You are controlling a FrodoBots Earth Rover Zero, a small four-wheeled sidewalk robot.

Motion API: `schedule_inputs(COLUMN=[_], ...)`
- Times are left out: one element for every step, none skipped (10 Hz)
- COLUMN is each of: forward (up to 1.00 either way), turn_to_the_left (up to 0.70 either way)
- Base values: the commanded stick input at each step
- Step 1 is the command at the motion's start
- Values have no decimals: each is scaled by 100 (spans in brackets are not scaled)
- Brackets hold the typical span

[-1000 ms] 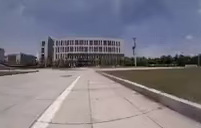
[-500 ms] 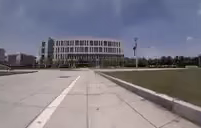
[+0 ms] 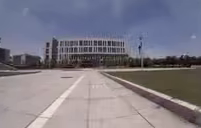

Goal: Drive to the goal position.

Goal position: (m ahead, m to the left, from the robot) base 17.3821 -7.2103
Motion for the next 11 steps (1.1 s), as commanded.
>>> schedule_inputs(forward=[70,70,70,70,70,70,70,70,70,70,70], turn_to_the_left=[0,0,0,0,0,8,30,1,0,0,0])
